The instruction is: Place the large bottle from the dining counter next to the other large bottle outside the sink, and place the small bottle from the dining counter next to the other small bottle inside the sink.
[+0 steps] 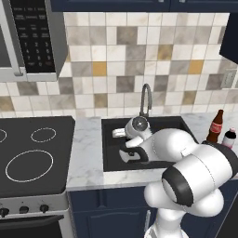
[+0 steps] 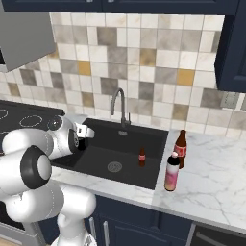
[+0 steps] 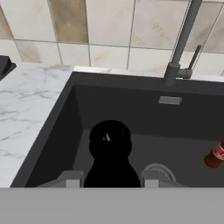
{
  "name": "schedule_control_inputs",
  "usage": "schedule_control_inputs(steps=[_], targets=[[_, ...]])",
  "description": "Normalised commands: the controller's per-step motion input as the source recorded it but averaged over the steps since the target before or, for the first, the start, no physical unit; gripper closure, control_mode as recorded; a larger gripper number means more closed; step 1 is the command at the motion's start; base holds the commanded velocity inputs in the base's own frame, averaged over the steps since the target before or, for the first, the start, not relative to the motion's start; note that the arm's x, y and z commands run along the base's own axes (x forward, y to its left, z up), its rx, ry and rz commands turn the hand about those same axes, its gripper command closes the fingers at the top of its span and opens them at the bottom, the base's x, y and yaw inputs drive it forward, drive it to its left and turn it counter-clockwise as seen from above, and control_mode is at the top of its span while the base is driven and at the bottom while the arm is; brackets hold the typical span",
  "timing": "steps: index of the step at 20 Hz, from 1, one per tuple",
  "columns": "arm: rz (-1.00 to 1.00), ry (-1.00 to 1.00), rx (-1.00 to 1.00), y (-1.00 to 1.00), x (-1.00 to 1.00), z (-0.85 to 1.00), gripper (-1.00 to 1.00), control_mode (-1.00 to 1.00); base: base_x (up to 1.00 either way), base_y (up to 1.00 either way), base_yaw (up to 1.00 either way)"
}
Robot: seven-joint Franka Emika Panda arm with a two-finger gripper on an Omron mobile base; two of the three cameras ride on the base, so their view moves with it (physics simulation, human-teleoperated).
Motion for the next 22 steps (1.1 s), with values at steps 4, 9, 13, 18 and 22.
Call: schedule_control_inputs(steps=[4,9,13,18,22], targets=[[0.00,0.00,0.00,0.00,0.00,0.00,1.00,-1.00,0.00,0.00,0.00],[0.00,0.00,0.00,0.00,0.02,-0.03,1.00,-1.00,0.00,0.00,0.00],[0.00,0.00,0.00,0.00,0.05,-0.05,1.00,-1.00,0.00,0.00,0.00],[0.00,0.00,0.00,0.00,0.11,-0.03,1.00,-1.00,0.00,0.00,0.00],[0.00,0.00,0.00,0.00,0.11,-0.03,1.00,-1.00,0.00,0.00,0.00]])
